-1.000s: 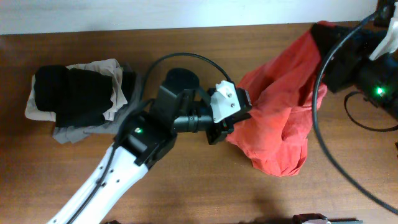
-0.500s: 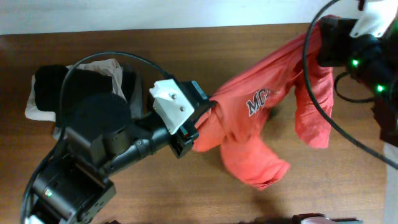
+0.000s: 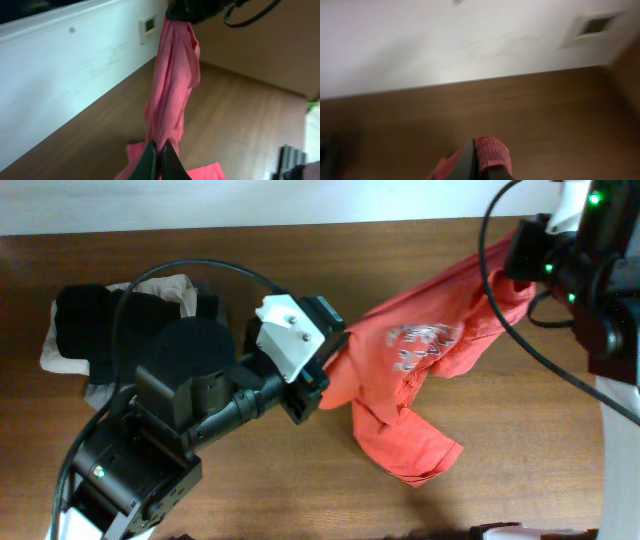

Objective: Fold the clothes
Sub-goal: 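Stretch the shirt between both grippers and lay it on the table center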

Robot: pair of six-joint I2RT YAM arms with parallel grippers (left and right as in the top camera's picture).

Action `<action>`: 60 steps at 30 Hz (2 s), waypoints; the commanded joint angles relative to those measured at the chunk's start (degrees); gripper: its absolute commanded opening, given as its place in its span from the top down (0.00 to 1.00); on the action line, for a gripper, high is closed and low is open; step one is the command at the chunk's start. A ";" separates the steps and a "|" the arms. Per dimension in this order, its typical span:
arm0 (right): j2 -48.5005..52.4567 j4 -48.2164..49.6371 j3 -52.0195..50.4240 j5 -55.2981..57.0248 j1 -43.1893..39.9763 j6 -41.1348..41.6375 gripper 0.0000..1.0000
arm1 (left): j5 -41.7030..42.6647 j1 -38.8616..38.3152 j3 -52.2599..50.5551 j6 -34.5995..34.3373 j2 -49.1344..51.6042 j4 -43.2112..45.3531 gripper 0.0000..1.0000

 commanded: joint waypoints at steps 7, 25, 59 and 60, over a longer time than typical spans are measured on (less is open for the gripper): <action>-4.00 4.90 16.33 41.81 -2.12 -4.33 0.96 | 8.46 -8.74 3.21 -0.94 2.54 9.60 0.99; 12.46 0.68 19.47 0.37 -1.97 -5.95 0.96 | -32.20 -13.35 4.55 -5.95 5.25 -8.07 1.00; 37.44 -17.18 18.03 -12.50 4.61 -2.97 0.19 | -39.15 -4.39 4.50 -16.04 11.78 -29.70 0.99; 37.44 -17.31 17.38 -12.50 4.52 -2.97 0.19 | -39.23 -4.00 4.50 -16.17 11.78 -30.29 0.99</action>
